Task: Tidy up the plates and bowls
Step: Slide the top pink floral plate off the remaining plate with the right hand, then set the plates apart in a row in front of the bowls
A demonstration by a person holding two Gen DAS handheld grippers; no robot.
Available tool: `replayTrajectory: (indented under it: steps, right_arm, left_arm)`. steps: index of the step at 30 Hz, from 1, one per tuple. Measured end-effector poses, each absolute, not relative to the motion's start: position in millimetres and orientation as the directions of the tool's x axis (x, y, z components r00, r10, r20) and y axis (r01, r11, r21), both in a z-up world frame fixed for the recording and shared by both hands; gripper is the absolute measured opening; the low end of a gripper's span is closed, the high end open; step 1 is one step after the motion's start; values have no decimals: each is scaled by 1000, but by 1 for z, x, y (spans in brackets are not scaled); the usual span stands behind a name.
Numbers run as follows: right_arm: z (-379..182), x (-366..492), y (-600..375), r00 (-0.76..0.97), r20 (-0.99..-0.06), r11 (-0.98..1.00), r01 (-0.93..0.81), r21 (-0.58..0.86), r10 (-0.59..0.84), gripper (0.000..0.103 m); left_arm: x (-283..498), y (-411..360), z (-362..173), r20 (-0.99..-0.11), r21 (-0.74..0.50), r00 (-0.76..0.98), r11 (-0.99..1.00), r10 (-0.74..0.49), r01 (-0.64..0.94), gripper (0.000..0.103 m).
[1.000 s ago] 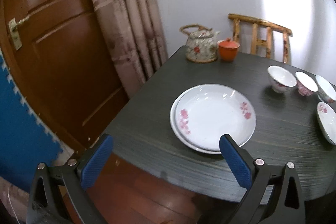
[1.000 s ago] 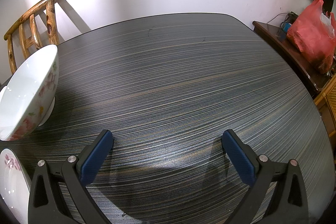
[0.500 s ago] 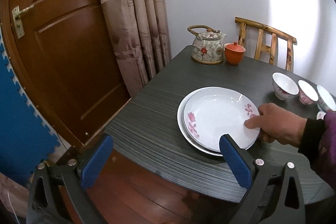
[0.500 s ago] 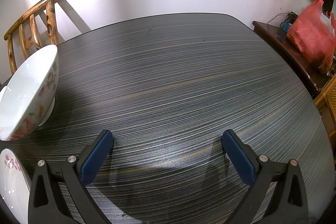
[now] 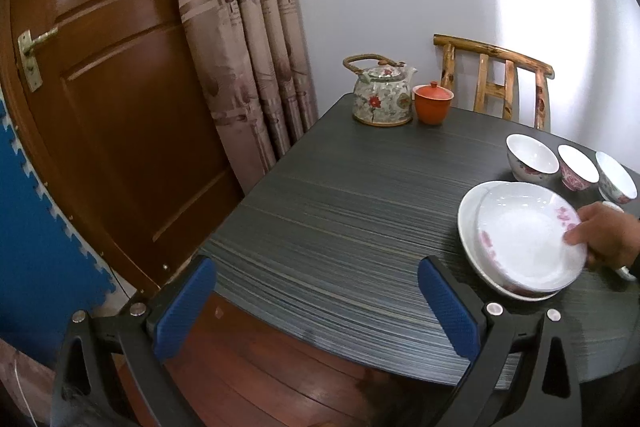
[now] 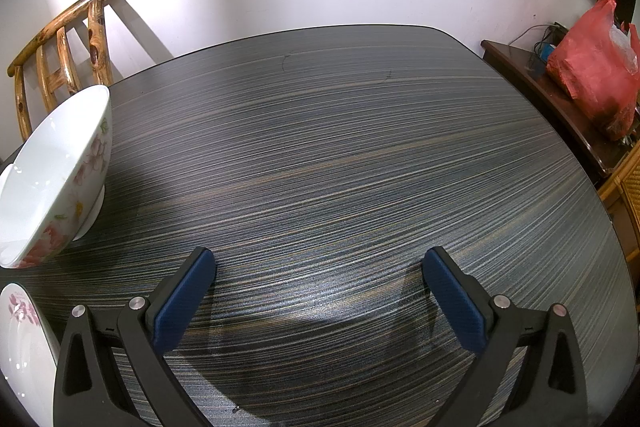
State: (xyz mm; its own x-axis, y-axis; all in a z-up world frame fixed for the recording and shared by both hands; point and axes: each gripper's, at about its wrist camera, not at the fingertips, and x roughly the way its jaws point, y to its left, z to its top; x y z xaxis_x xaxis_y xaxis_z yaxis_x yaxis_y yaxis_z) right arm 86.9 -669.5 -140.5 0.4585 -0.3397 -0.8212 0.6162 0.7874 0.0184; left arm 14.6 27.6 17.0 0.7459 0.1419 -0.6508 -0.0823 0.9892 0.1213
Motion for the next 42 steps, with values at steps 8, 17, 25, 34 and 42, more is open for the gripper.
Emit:
replayTrajectory:
  steps: [8,17,25,34,42]
  right_arm:
    - [-141,87,-670,458,-821,787,616,18,-340,103]
    - [-141,87,-670,458,-821,787,616,18,-340,103]
    - [-140,87,-670,458,-821,787,616,18,-340,103]
    - [-141,87,-671,458,-821,787,616,18,-340,103]
    - [-141,87,-670,458,-822,787,616,18,-340,103]
  left_arm:
    - [15,24,15,-649,138,746,987,149,-76,103]
    - [11,16,15,-644,150,752,987,139,-55,103]
    - [9,10,13,-642,165,755,986,134,-34,103]
    - [8,5,13,-646,148,756,989,104,-10,103]
    - [5,-6,10,-658,143,749,989,77,25,103]
